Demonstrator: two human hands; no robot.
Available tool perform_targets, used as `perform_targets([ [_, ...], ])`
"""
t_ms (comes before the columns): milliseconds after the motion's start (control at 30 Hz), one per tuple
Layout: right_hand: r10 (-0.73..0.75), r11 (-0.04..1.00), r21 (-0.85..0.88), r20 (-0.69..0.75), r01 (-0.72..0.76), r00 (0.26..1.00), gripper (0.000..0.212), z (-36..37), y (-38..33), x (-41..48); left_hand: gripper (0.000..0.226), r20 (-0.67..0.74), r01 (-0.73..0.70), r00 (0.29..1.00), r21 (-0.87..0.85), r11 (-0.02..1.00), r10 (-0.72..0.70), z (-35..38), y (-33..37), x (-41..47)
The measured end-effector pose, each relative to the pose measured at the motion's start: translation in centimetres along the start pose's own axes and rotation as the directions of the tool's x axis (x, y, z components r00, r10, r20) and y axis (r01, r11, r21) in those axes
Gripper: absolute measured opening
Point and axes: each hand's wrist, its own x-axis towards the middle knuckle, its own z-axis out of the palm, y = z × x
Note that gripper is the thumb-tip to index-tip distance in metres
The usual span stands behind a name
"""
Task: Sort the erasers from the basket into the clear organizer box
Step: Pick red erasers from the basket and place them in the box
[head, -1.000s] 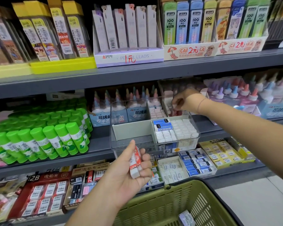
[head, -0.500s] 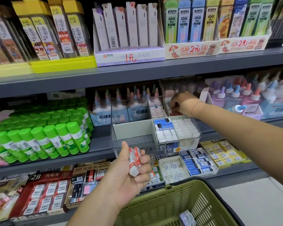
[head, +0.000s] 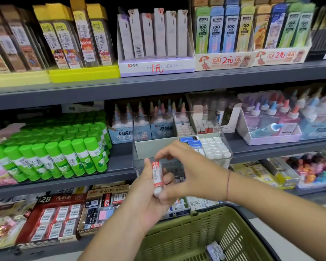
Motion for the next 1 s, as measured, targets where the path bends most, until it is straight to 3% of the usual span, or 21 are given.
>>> perform_targets([
  [100,-0.017,0.996,-0.086,-0.049,0.012,0.999,0.069,1.5,-0.8,-0.8,0.041,-0.009,-0.049,0.999,-0.031,0.998,0.049,0.1,0.0,-0.1],
  [200,0.006,1.0,-0.002,-0.132,-0.006,0.991,0.058,1.8,-0.8,-1.2,0.04,0.008,-0.037,0.999,-0.031,0.999,0.037,-0.1,0.0,-0.2],
  [467,-0.044,0.993,0.083,-0.39,0.082,0.92,0.001,-2.5,0.1,-0.6,0.025,0.089,0.033,0.995,0.03,0.999,-0.035,0.0,-0.2,-0.4],
  [533,0.086,0.988,0.157,-0.49,-0.009,0.867,0.009,-5.8,2.5,0.8,0.023,0.081,0.042,0.996,0.018,0.999,-0.044,0.2,0.1,-0.4],
  [600,0.242,0.969,0.103,-0.549,-0.223,0.8,0.005,-9.1,6.4,2.3,0.021,0.067,0.034,0.997,0.001,0.999,-0.034,0.1,0.5,-0.4],
  [667,0.36,0.888,-0.066,-0.516,-0.455,0.778,0.017,-11.5,10.1,3.3,0.018,0.057,0.032,0.998,-0.002,1.0,-0.031,-0.2,0.6,-0.4],
  [700,0.392,0.858,-0.125,-0.466,-0.498,0.793,0.02,-12.3,11.6,3.7,0.019,0.051,0.034,0.998,0.009,0.999,-0.034,-0.3,0.6,-0.3],
  [800,0.4,0.822,-0.292,-0.316,-0.489,0.86,0.024,-12.8,13.5,4.9,0.026,0.002,0.011,1.0,0.082,0.997,-0.012,-0.6,0.6,0.0],
  [1000,0.282,0.79,-0.474,-0.282,-0.388,0.917,0.021,-9.7,14.9,6.7,0.028,-0.075,-0.078,0.993,0.167,0.983,0.091,-0.8,0.4,0.7],
])
